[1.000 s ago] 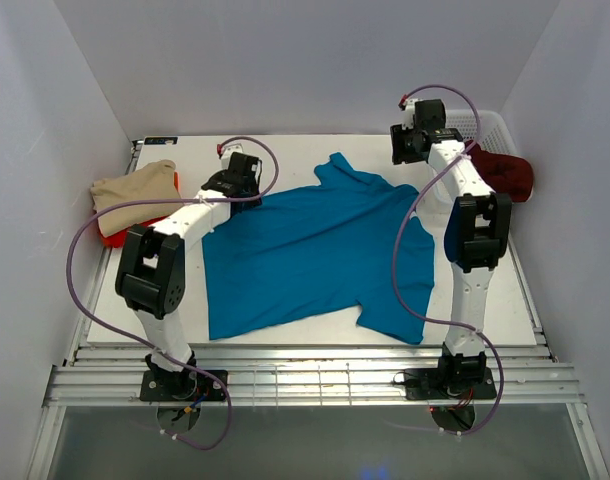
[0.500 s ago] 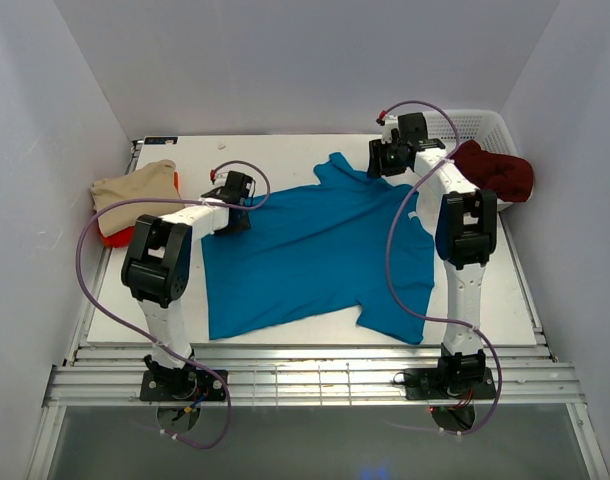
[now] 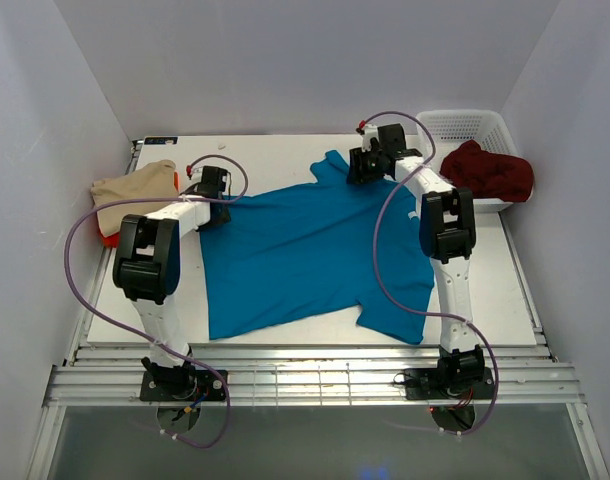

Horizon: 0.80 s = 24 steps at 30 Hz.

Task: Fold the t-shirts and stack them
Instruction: Flatten out the tshirt

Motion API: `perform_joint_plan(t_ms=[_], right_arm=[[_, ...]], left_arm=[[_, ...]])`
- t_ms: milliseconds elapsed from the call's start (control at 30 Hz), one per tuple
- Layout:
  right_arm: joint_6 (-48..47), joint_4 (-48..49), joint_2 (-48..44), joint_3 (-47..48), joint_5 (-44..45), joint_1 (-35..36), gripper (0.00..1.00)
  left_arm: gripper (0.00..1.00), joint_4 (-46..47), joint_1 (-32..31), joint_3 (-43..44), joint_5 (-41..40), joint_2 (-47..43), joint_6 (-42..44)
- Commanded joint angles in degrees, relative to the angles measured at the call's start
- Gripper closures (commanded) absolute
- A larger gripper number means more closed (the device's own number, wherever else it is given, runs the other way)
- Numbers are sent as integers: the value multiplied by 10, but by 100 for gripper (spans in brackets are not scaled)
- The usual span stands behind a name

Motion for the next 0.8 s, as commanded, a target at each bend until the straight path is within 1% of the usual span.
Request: perform_joint_plan(t_ms=[0, 133, 267, 367, 500, 700, 767], right_arm=[[4, 55, 3, 4, -7, 9, 46], [13, 63, 17, 28, 8, 11, 46], [17, 57, 22, 33, 80, 11, 46], [11, 55, 20, 26, 115, 10, 46], [13, 57, 18, 20, 123, 10, 46], [27, 99, -25, -22, 119, 10, 46], [27, 109, -40, -28, 132, 11, 46]], left_arm=[[39, 39, 11, 18, 18, -1, 15], [39, 39, 21, 39, 29, 25, 17], [39, 39, 29, 48, 37, 44, 14], [39, 40, 36, 47, 42, 54, 12], [39, 46, 48, 47, 49, 62, 8], [39, 72, 53, 36, 67, 18, 2], [39, 72, 53, 46, 71, 15, 4]])
